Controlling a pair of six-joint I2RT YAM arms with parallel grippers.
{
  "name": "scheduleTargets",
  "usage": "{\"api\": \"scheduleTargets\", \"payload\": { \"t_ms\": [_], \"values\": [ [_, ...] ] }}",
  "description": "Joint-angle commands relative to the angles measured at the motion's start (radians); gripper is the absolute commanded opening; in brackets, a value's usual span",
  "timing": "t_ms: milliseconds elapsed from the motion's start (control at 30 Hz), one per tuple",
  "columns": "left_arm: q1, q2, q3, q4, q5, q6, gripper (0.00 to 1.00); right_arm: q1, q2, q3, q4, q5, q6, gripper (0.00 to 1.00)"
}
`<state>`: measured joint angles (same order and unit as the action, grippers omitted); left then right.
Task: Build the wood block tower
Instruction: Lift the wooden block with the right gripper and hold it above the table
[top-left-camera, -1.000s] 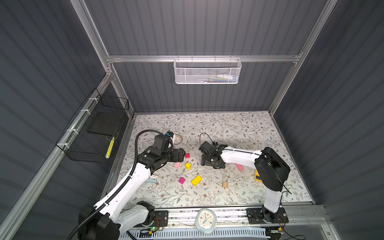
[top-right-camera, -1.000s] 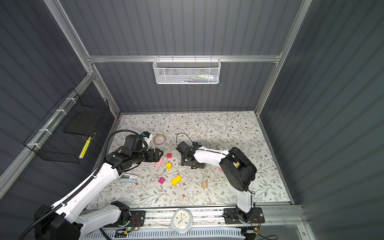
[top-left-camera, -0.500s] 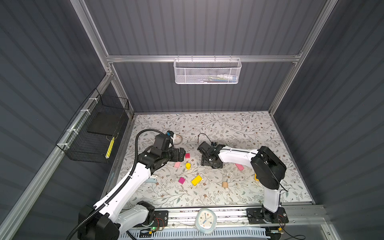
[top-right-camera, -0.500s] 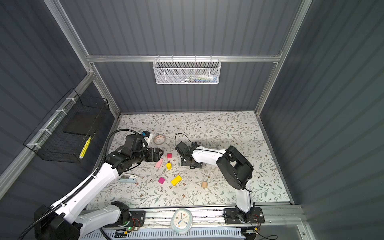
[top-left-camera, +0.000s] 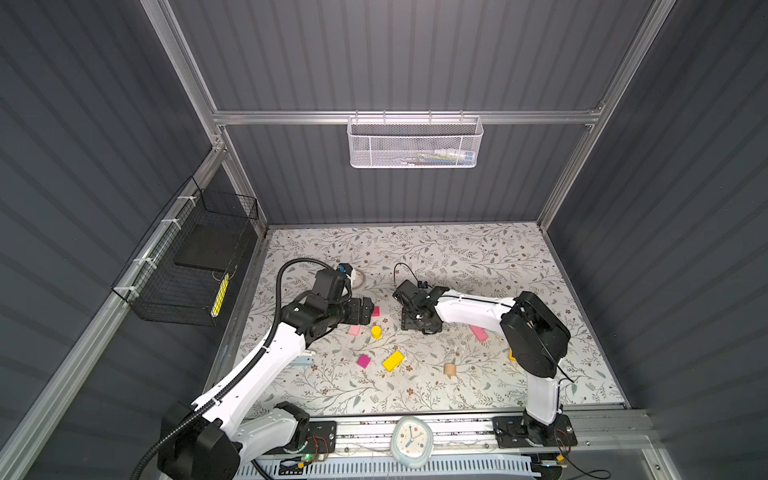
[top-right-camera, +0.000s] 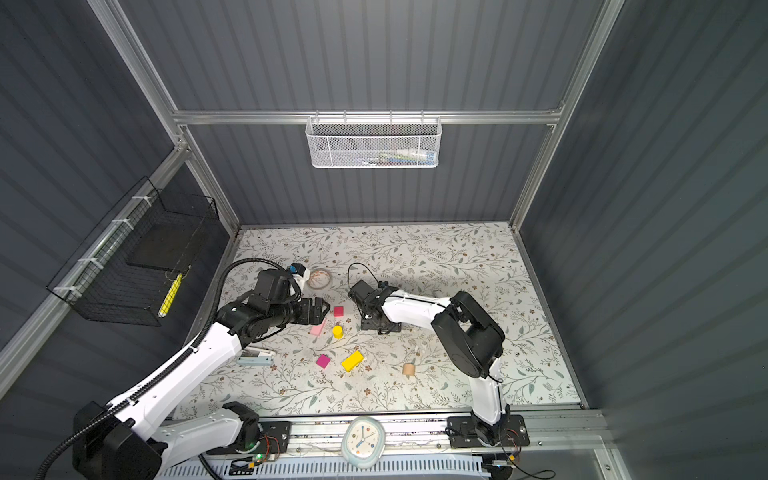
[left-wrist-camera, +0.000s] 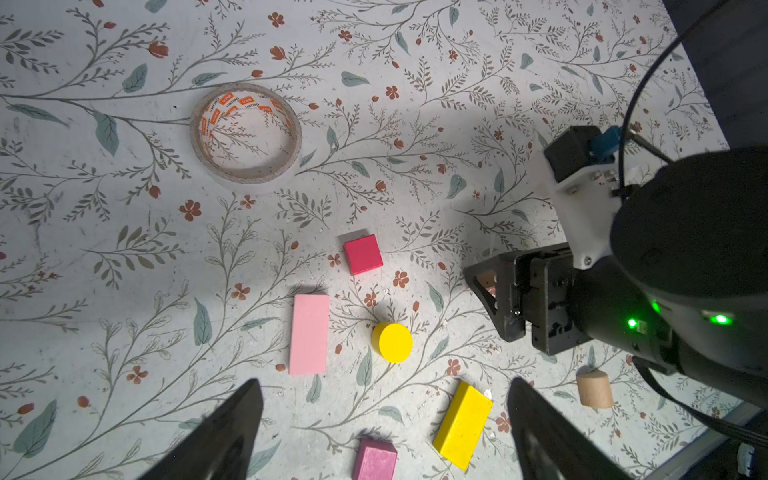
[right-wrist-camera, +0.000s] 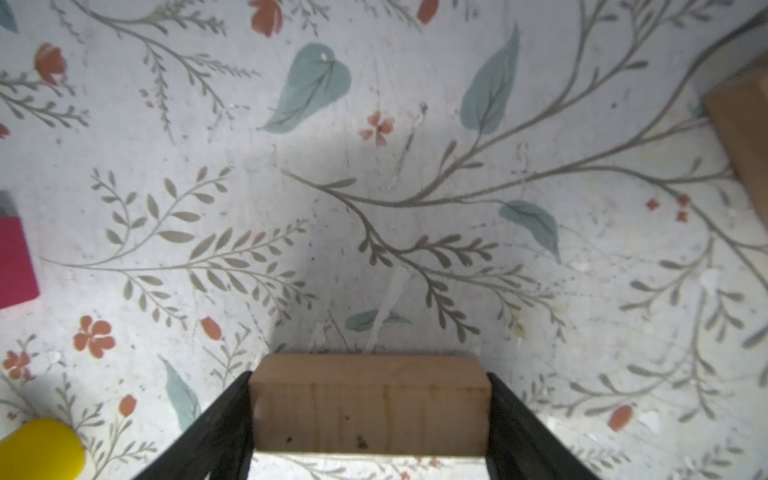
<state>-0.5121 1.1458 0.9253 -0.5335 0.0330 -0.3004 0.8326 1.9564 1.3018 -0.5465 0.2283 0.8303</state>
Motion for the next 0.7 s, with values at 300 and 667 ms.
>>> {"api": "scheduleTargets", "payload": {
  "t_ms": [300, 667],
  "values": [
    [-0.040, 0.037, 0.082, -0.053, -0.071, -0.003, 0.91, -0.080, 0.108, 0.151, -0.021, -0.020, -0.161, 0.78],
    [-0.081, 0.072, 0.112, -0.070, -0.111, -0.008, 0.90, -0.109, 0.176, 0.236, -0.020, -0.036, -0.181, 0.81]
  ]
}}
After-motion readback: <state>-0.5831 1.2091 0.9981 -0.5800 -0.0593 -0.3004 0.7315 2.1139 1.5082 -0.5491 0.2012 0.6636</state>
